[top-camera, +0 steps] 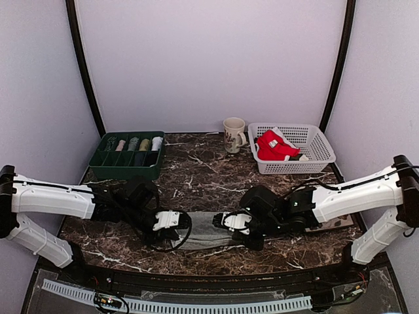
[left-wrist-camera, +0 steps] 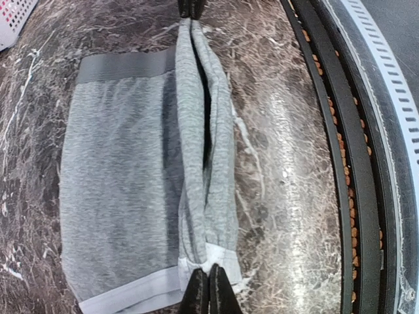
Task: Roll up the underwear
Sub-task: Pick up the underwear from the center of the board, then fold the underwear at the center of the board.
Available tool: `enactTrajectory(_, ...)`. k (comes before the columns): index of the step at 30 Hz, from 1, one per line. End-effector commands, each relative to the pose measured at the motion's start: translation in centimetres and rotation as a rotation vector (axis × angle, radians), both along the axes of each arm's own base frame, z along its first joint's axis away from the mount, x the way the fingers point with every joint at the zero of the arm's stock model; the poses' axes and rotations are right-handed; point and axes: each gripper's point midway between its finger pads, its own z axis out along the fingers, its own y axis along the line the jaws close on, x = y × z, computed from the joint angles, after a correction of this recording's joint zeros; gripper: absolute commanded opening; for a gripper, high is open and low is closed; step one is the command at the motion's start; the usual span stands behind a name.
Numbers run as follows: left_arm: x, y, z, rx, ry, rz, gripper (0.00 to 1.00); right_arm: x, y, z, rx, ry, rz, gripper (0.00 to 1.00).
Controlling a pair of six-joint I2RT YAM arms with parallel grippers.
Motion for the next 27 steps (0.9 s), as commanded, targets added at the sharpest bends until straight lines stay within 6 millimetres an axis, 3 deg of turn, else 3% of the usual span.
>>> enactTrajectory(1,2.1,-0.7,1.1,-0.033,0.031,0.045,0.0,1.8,0.8,1.8,0.045,-0.015,-0.015,0.0)
enactTrajectory(11,7.6,-0.6,0.8,-0.003,0.019,0.154,0.0,7.1,1.0,2.3,0.015,-0.034,-0.082,0.0)
enactTrajectory(15,9.7,-0.4,0.6,-0.003,0.01,0.198,0.0,9.1,1.2,1.2,-0.01,-0.021,-0.118,0.0)
enactTrajectory(23,11.9,-0.1,-1.7,0.06,0.026,0.234,0.0,12.3,1.2,-1.3,-0.061,0.003,-0.188,0.0)
enactTrajectory(27,12.2,0.4,-2.7,0.078,0.029,0.264,0.0,12.5,1.0,-2.4,-0.082,0.024,-0.203,0.0)
